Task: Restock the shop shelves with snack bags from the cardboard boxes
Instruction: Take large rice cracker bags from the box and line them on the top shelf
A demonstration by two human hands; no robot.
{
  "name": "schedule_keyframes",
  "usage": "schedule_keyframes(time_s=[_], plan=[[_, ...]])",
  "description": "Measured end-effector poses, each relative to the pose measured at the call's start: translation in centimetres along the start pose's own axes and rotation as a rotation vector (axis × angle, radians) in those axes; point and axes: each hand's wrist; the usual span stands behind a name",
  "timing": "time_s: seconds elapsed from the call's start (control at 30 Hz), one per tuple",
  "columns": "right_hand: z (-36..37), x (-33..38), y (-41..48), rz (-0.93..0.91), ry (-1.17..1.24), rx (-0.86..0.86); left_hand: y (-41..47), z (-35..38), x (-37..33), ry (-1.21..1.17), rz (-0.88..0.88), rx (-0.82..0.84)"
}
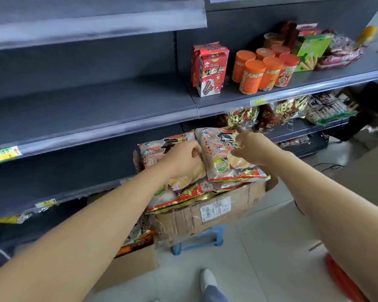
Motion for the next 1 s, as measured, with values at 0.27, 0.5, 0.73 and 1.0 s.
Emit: schedule_keyframes(time_s=[0.27, 0.5, 0.73, 1.0], plan=[[1.6, -6.6, 6.7, 0.119, 0.058, 0.219, 7.8, 4.4, -3.7, 0.091, -0.202, 0.125], [3.5, -8.7, 9.8, 0.288, 0.316, 0.269, 11.7, 6.3, -3.7, -0.135, -0.395, 0.235], [3.9, -9.1, 10.8, 0.508, 0.6, 0.213, 12.2, 6.4, -4.2, -0.47, -0.609, 0.184], [1.0, -5.2, 8.4, 0.468, 0.824, 0.111, 9.9, -0.2, -4.7, -0.414, -0.515, 0.069]])
Point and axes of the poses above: each hand's wrist, its own y-axis towards the middle knuckle, its own z-axis out of the palm, x = y × z, and after that the axes turned 15 degrees about y, right-handed
